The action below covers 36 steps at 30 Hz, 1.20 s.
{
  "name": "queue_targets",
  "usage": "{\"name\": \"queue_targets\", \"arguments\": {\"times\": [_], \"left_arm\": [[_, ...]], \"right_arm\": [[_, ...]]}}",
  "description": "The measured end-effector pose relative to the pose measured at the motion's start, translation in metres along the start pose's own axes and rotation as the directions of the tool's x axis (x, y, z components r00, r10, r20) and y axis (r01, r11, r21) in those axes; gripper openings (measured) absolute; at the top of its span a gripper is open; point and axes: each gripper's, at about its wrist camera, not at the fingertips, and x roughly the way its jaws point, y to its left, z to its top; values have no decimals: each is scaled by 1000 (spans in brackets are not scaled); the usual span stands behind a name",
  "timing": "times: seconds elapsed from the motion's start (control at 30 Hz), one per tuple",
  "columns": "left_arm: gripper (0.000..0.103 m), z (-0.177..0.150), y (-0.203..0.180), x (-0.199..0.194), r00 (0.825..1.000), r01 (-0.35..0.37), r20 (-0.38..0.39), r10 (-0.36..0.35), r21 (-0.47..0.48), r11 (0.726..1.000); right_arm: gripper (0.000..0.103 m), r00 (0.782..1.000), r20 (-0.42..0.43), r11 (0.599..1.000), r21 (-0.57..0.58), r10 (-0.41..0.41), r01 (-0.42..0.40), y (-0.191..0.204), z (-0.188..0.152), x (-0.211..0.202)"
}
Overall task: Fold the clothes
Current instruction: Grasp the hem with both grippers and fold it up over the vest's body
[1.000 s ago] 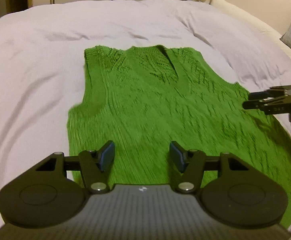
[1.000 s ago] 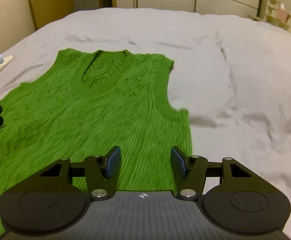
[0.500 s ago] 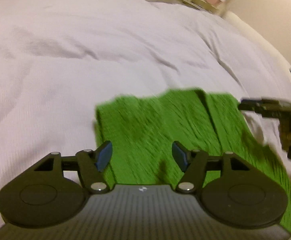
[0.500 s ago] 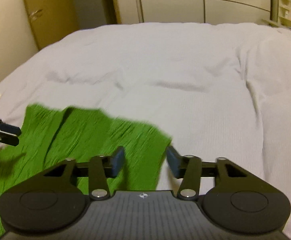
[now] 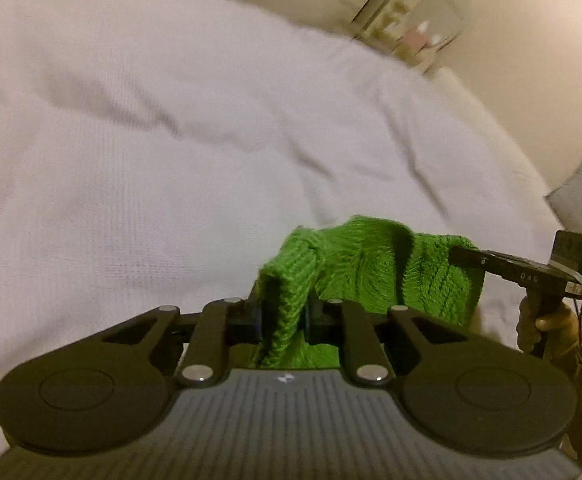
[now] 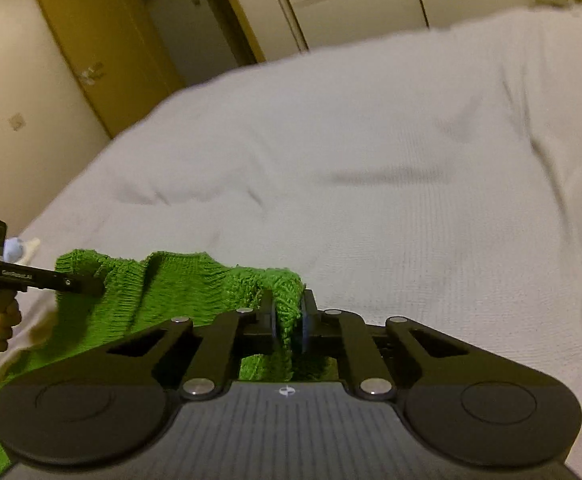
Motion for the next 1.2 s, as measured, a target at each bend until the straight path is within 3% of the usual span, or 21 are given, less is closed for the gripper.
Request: {"name": "queue_targets", "arguments": {"times": [0.17,0.23,0.33,0.43,0.47,0.53,0.63,0.67,0.7,0.83,0.9,1.0,1.07,1.13,1.17,1.2], "left_arm": [[8,-47,-37,-100,991,84,103,-87,30,996],[8,-85,-60,-139,984,116,132,-121,49,992],[11,-155,-92,-181,985,109,123,-117,69,992],[18,-226,-113,-198,997,48,60,-52,69,996],[20,-246,-117,-199,999,8,31,-10,59,998],[21,-281,-122,-199,997,-77,-24,78,45,996],[26,-304,-152,-195,972,-221,-31,232,206,953],[34,-308,-166,-193,962,-258,-11,273,291,922],[43,-311,-181,-190,951,-291,22,307,393,873],[49,-321,-223,-168,920,-354,128,370,676,647],[52,-329,-235,-155,903,-367,166,395,776,513],[52,-347,-235,-136,875,-362,211,435,882,301],[52,-358,-235,-126,855,-356,256,450,922,153],[53,-365,-235,-123,847,-353,292,444,934,59],[53,-368,-235,-125,849,-353,304,433,935,35],[53,-371,-236,-127,852,-350,311,422,937,15]], "right_arm": [[10,989,129,996,-63,69,-61,30,-22,-93],[10,977,178,991,-74,119,-107,49,-47,-141],[10,965,207,982,-131,161,-135,85,-98,-209],[14,985,123,980,-172,118,-96,120,-164,-252],[17,994,83,983,-176,65,-50,129,-186,-259],[38,999,1,984,-172,-52,52,143,-230,-269],[39,979,-67,964,-198,-192,176,161,-275,-272],[39,973,-71,955,-222,-220,199,167,-283,-272],[40,969,-59,939,-265,-242,218,174,-286,-272],[53,952,26,845,-454,-305,283,203,-285,-264],[60,947,51,781,-551,-318,293,213,-288,-262],[62,939,56,675,-681,-339,285,222,-297,-250],[62,929,79,576,-765,-361,289,224,-309,-241],[73,912,126,443,-843,-389,306,228,-320,-230],[73,904,150,376,-873,-399,311,229,-325,-225],[73,903,158,344,-887,-399,307,230,-326,-222]]}}
